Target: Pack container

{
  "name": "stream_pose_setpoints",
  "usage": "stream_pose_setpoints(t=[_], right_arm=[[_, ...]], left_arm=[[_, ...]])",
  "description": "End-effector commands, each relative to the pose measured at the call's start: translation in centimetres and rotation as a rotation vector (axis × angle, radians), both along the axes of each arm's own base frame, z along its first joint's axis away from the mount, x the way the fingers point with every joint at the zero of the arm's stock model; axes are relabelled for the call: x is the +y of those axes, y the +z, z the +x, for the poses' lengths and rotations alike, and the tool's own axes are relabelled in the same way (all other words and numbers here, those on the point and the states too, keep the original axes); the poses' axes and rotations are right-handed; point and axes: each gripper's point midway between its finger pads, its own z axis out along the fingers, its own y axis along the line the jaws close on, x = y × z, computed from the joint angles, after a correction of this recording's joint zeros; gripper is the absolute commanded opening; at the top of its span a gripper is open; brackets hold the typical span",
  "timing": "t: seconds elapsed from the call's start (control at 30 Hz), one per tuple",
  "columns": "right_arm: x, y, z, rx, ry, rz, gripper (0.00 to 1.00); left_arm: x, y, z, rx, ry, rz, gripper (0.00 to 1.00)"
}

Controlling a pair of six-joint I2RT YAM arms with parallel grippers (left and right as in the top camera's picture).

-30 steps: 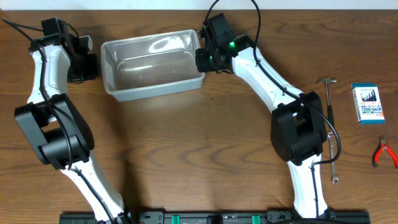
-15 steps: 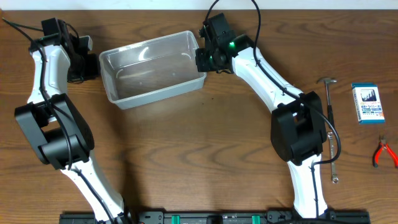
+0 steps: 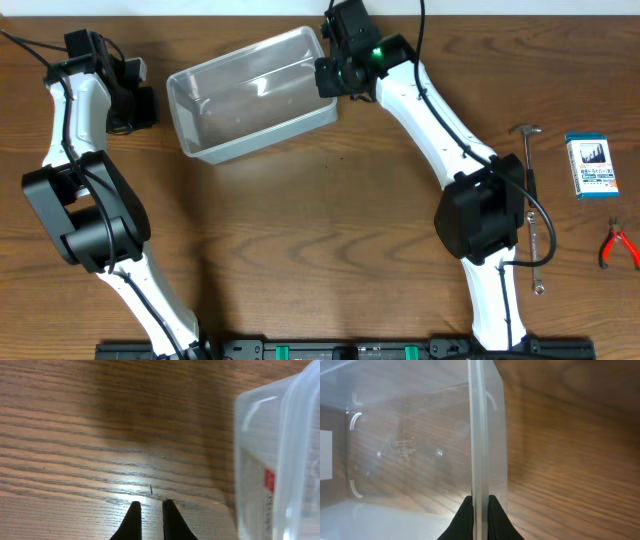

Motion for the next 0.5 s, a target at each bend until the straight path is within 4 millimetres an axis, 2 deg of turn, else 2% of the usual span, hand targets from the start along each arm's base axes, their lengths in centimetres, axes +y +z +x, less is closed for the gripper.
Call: stream_pose_setpoints(t=[0.0, 0.27, 0.47], right_arm=[[-0.4, 2.7, 0.7, -0.064, 0.008, -0.019, 0.01], [-1.8, 5.5, -0.7, -0.029, -0.005, -0.034, 0.01], [-2.7, 6.3, -2.5, 0.035, -0.053, -0.034, 0.01]], left_arm=[[0.4, -0.4, -0.4, 0.016, 0.013, 0.006, 0.06], [0.3, -0.4, -0.4, 0.017, 0.013, 0.006, 0.06], [0.2, -0.5, -0.7, 0.028, 0.013, 0.001, 0.06]])
